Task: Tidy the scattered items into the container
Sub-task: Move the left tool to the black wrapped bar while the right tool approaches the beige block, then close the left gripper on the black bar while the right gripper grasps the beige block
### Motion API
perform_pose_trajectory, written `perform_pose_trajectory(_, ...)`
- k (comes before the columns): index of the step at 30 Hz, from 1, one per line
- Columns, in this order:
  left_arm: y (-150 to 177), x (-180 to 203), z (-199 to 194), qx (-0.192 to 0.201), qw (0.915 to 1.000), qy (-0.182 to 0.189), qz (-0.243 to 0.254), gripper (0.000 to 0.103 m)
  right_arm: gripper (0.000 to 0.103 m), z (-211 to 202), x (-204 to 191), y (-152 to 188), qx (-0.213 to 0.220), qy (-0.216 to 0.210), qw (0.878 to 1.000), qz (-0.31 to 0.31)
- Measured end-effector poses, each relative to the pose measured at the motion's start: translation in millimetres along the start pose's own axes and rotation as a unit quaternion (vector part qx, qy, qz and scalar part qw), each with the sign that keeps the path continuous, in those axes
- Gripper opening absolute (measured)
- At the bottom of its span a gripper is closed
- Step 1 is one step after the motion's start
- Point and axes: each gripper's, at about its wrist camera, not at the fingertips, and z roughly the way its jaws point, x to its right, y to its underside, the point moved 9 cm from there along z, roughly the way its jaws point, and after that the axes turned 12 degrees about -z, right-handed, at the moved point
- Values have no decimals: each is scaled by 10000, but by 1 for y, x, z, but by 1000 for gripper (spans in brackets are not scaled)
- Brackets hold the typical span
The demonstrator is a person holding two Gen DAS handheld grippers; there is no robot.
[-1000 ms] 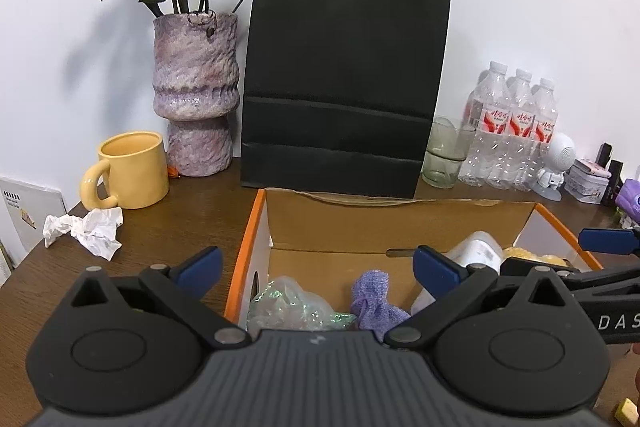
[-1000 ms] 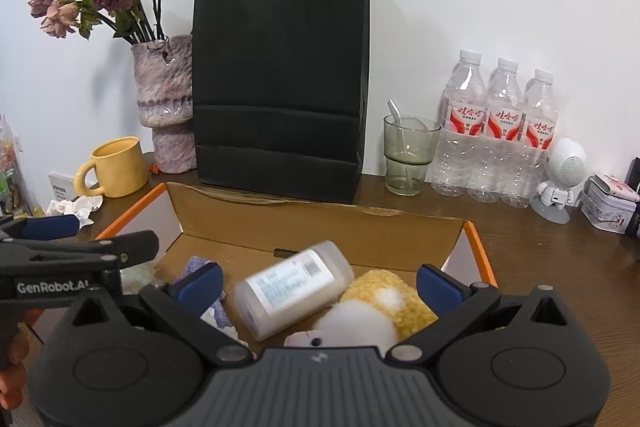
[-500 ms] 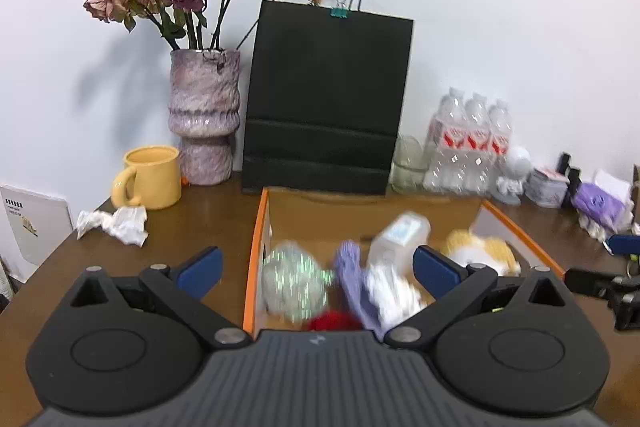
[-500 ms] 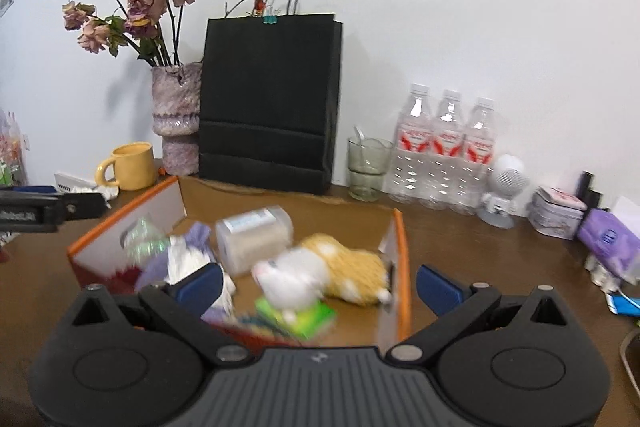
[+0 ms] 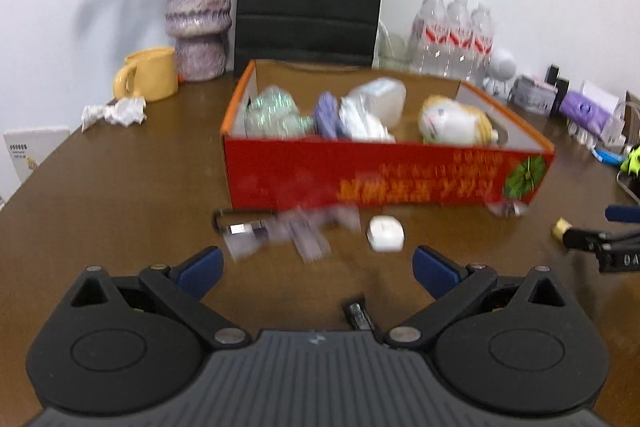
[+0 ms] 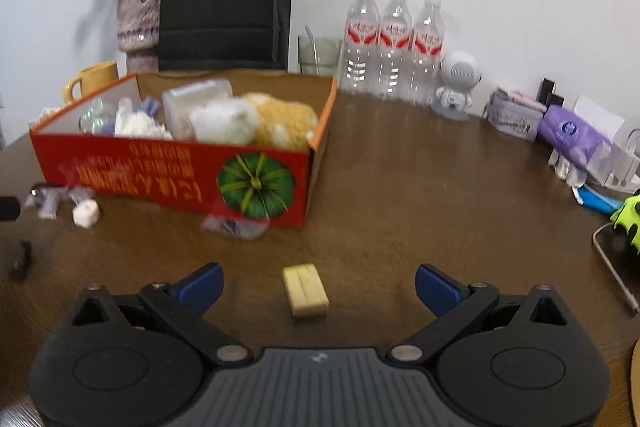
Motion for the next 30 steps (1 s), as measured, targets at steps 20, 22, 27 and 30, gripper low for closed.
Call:
perform_pose_trajectory(20,32,11,3,-65,9985,-487,-228,43,64,18,-2,2,29,-539,9984,162)
perform_pose_trajectory(22,32,13,3,-68,9988,-446,-174,29,58,16,-4,2,77,-637,9978,168)
perform_pose_trajectory(27,35,17,2,-57,9992,-397,37,11,20,11,-8,2,133,-630,9979,103)
perform_pose_trajectory(30,36,16,1,-23,9992,-383,59,11,20,8,-8,3,167,-626,9978,155)
